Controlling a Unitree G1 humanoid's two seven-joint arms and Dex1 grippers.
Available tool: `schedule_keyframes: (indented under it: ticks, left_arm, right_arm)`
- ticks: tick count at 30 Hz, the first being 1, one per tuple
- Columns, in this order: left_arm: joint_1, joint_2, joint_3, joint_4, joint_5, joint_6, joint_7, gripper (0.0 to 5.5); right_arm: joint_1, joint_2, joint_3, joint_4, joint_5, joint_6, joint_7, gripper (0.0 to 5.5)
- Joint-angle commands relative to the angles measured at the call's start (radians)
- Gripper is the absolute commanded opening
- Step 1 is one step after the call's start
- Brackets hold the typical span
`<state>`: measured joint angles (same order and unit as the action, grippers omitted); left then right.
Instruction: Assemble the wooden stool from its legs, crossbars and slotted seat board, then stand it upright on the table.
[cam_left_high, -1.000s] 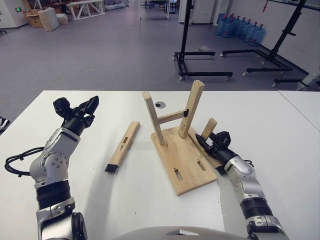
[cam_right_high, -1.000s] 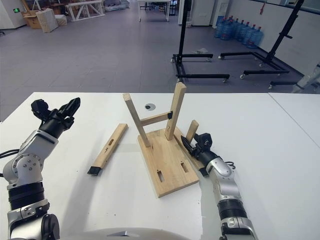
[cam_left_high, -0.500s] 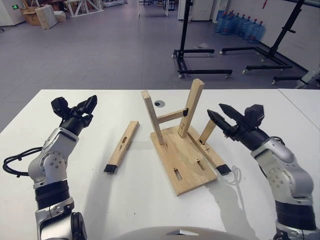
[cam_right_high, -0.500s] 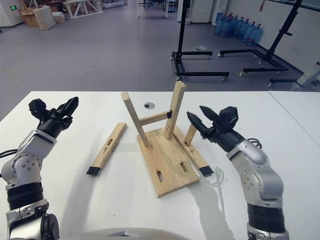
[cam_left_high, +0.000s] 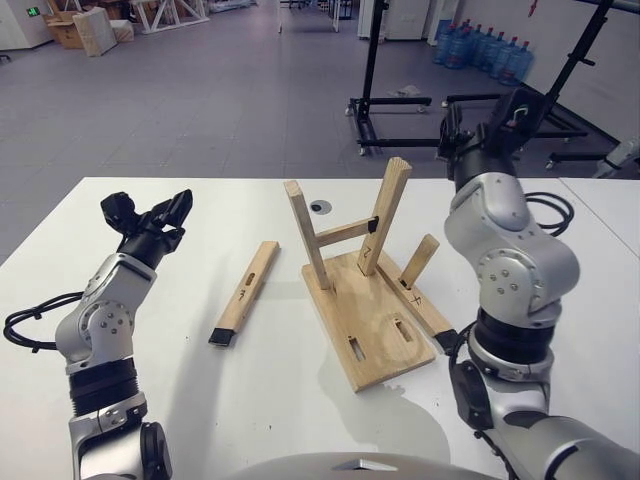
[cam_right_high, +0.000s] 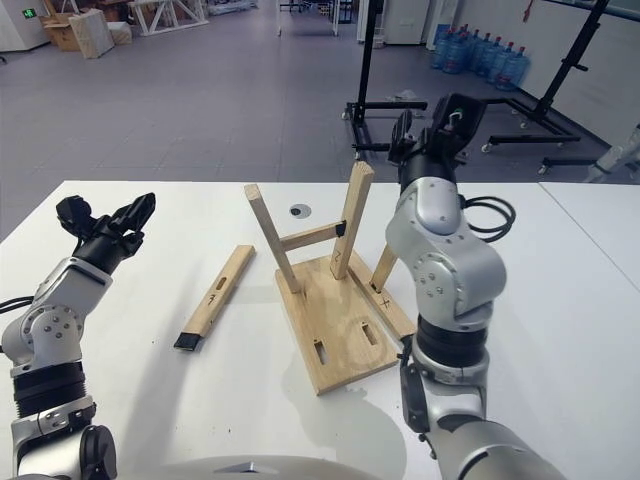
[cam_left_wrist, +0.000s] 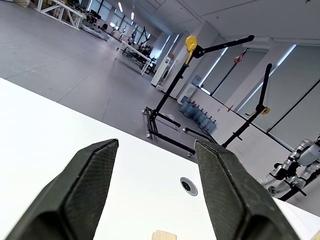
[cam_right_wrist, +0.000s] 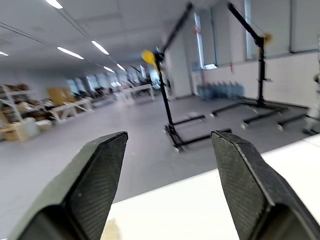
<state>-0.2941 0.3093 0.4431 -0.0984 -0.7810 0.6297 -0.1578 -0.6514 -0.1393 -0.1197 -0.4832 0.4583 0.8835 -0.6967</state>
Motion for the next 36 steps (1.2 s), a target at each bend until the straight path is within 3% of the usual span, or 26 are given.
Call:
schedule_keyframes:
  ticks: [1,11,18,24,34,36]
  left_arm:
    - [-0.006,-0.009,-0.007,0.0,0.007,-0.006,0.004,2.78]
    - [-0.011,-0.012,-0.01,0.003,0.009,-0.008,0.001,2.78]
    - [0.004,-0.016,-0.009,0.002,0.01,-0.011,-0.001,2.78]
    - [0.012,-0.024,-0.012,0.005,0.014,-0.012,-0.001,2.78]
    - [0.013,-0.029,-0.011,-0.005,0.013,-0.014,0.003,2.78]
    - [0.011,-0.029,-0.011,-0.006,0.012,-0.013,0.003,2.78]
  right_arm:
    - [0.028,0.056,-0.028,0.028,-0.061,0.011,-0.003,3.07]
    - [0.019,0.1,-0.049,0.083,-0.163,-0.023,0.106,3.07]
    - [0.156,0.122,-0.033,0.196,-0.259,-0.128,0.186,3.07]
    - [0.312,0.177,0.047,0.355,-0.301,-0.211,0.295,3.07]
    - [0.136,0.071,-0.114,0.173,-0.271,-0.071,0.353,3.07]
    - [0.077,0.053,-0.198,0.152,-0.204,-0.013,0.376,3.07]
